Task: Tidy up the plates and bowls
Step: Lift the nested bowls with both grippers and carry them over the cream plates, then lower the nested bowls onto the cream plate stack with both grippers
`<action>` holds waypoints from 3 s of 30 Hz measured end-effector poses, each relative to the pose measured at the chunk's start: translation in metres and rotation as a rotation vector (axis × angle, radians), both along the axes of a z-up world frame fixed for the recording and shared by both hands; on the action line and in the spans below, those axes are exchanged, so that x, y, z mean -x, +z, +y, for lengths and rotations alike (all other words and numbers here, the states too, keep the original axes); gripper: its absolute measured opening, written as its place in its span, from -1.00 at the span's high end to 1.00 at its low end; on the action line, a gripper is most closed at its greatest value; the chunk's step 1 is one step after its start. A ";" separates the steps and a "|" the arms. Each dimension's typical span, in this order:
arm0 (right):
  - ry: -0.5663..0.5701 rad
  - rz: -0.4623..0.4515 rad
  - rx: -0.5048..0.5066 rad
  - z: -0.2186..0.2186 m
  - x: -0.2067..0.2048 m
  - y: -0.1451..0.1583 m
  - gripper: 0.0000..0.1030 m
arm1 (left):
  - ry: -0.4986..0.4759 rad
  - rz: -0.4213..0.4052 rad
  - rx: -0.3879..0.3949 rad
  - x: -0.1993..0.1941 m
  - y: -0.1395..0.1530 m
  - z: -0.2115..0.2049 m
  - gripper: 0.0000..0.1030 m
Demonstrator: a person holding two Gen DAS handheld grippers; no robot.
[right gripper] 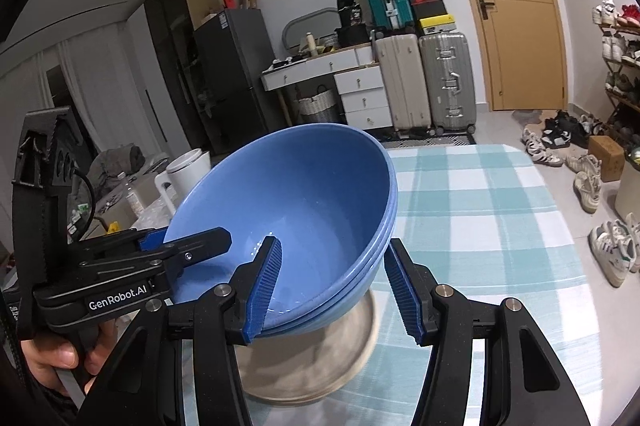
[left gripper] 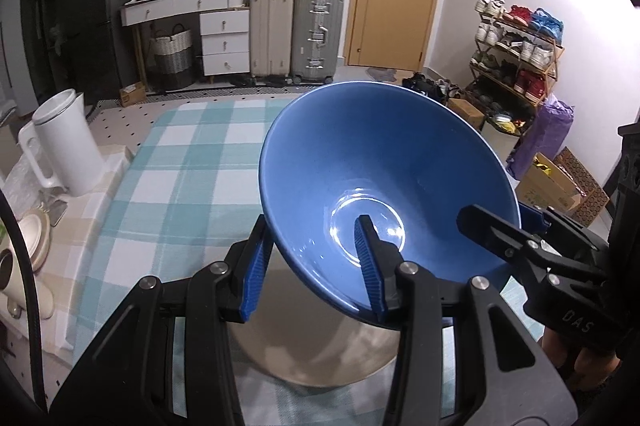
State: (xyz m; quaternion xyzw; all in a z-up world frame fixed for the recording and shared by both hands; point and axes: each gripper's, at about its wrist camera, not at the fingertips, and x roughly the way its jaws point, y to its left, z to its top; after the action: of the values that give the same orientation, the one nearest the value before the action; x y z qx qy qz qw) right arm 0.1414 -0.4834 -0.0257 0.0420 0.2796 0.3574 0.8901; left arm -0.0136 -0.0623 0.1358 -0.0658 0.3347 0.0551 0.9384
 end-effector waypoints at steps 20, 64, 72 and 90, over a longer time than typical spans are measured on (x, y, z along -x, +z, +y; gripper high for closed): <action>0.043 0.004 0.058 0.039 0.005 -0.025 -0.08 | 0.023 0.027 0.005 0.003 -0.041 0.035 0.24; 0.013 0.027 0.150 0.056 -0.012 -0.059 -0.11 | -0.016 0.055 0.096 -0.047 -0.114 0.083 0.13; -0.017 0.033 0.134 0.049 -0.017 -0.058 -0.47 | -0.021 0.042 0.081 -0.041 -0.112 0.081 -0.21; -0.005 0.016 0.137 0.049 -0.016 -0.055 -0.94 | -0.047 -0.010 0.017 -0.028 -0.101 0.079 -0.60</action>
State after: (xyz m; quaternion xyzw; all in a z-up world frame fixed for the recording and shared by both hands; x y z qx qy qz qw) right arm 0.1572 -0.4341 -0.0808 -0.0153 0.3102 0.3348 0.8896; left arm 0.0148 0.0165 0.0351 -0.0663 0.3321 0.0299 0.9404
